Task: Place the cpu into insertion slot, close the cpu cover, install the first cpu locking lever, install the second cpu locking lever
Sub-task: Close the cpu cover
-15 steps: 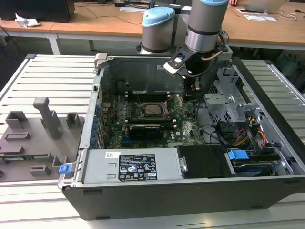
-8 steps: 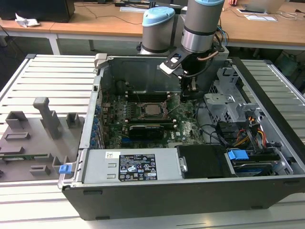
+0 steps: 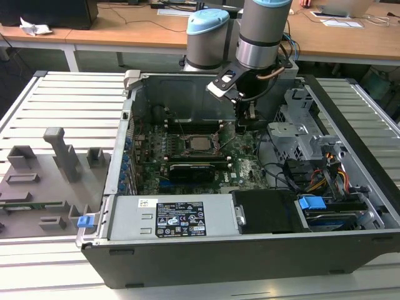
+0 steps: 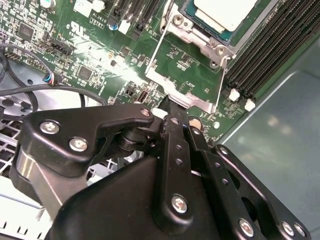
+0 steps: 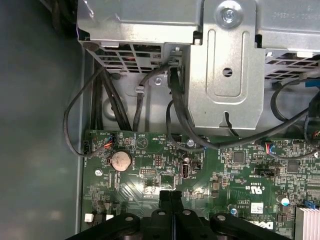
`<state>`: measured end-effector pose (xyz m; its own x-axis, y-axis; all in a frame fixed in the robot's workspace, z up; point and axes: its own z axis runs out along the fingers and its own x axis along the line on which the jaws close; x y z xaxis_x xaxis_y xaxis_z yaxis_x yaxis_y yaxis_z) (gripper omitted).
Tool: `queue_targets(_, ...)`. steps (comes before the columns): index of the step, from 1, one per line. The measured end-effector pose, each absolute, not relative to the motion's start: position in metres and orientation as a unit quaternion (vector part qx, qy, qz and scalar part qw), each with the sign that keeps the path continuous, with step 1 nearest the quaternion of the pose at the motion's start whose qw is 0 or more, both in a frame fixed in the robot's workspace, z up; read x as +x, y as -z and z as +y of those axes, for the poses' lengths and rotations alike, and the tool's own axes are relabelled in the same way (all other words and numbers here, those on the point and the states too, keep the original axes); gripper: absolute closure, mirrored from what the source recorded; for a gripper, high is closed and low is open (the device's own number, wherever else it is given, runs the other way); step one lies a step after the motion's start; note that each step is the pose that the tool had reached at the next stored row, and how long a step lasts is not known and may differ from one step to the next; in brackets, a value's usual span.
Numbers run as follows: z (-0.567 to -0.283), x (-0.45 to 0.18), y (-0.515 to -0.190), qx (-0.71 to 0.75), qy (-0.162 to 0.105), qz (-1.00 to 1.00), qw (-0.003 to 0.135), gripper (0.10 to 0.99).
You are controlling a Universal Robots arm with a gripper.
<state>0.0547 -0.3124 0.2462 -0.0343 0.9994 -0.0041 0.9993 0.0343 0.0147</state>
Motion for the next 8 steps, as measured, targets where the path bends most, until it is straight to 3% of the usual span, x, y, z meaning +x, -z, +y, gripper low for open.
queue_targets(8,-0.3124,0.0525,-0.2462,0.695,-0.004,0.719,0.007,0.98)
